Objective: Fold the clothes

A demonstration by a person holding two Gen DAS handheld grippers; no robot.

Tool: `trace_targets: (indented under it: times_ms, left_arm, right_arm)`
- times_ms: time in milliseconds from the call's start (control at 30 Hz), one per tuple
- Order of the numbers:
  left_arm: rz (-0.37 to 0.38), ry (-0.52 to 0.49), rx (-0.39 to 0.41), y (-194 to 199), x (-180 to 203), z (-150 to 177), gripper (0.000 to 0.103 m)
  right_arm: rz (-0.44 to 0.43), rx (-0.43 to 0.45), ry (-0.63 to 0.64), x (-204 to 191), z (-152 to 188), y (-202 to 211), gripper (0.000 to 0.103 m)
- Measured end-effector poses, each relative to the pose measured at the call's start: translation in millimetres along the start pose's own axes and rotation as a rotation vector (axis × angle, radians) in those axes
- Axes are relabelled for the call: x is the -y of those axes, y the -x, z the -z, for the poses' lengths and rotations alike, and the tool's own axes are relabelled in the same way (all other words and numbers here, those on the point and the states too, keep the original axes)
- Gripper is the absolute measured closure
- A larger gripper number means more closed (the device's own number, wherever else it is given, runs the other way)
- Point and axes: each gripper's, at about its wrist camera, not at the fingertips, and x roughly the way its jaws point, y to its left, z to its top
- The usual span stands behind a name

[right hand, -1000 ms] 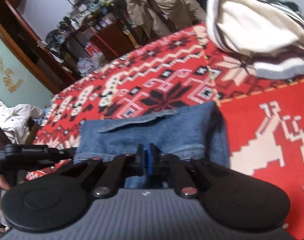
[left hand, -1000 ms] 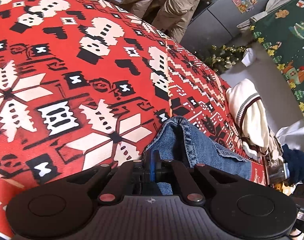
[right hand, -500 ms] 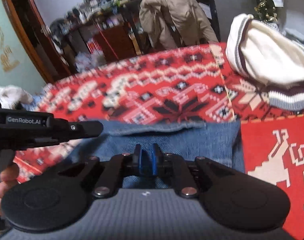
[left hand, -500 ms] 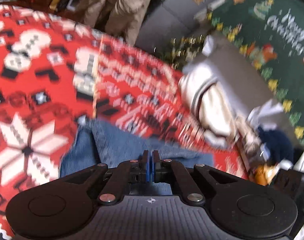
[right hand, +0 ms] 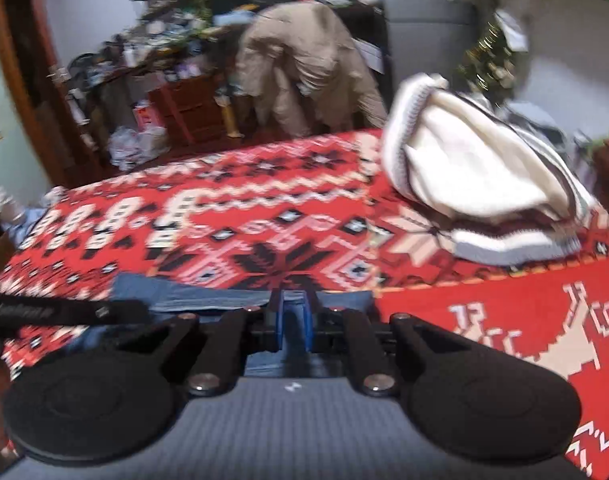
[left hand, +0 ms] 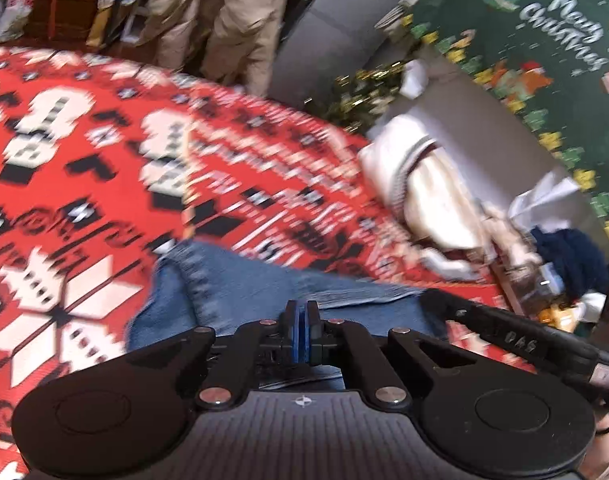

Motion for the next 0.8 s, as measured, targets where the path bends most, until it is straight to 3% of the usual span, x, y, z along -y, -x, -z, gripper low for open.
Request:
trace_targets:
  times_ms: [100,267,333,467,667,800]
  left_arm:
    - [0.013,0.052,-0.025,-2,-11,0,0.1]
    - [0.003,0.044,-0.022,5,-10,-3,0.101]
    - [0.02,0.055,0.008,14,-11,-8,0.101]
    - [0.027,0.071,0.077,19,-16,-15,0.101]
    - [-0.018,0.141,0.071,10,-36,-15,0.1]
    - [-0.065,0.095,0.082,13,-32,-10,0.1]
  right_arm:
    - [-0.02,-0.033,-0.012,14,17,-14,0.097]
    - [0.003,-0.053,-0.041,24,17,-1,0.097]
    - [0.028,-0.051,-0.071,31,15,5,0.092]
    - [0.007,0.024,-0.114,36,2,13,0.092]
    - [0.014,0.018,-0.071,23,1,-11,0.092]
    - [0.004,-0.001,-0.099,33,11,-12,0.087]
